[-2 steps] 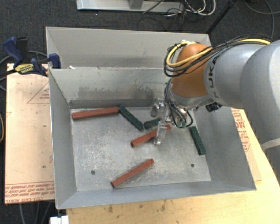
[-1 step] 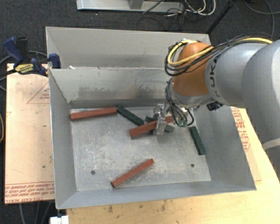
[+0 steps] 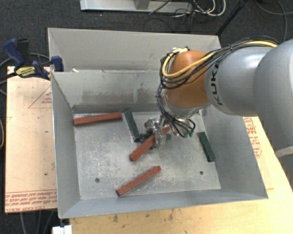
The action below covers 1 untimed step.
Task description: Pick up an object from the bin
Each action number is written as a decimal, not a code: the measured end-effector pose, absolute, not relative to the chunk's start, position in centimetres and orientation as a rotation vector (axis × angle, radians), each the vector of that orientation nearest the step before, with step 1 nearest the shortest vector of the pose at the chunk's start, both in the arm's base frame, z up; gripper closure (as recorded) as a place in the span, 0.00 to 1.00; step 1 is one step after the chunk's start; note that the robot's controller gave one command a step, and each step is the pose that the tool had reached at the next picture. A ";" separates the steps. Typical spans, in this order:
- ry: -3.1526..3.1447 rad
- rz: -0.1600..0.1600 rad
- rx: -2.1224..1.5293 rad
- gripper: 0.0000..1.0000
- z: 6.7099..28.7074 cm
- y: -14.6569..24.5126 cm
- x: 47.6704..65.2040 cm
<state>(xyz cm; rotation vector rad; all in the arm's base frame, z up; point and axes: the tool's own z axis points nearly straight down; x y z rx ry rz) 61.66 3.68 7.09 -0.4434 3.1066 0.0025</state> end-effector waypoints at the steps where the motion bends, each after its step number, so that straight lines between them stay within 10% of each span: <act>1: 3.087 -0.002 -0.516 1.00 23.0 0.5 60.6</act>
Offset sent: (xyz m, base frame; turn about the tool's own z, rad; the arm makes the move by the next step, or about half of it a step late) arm -0.0125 -0.0317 0.1540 -0.0514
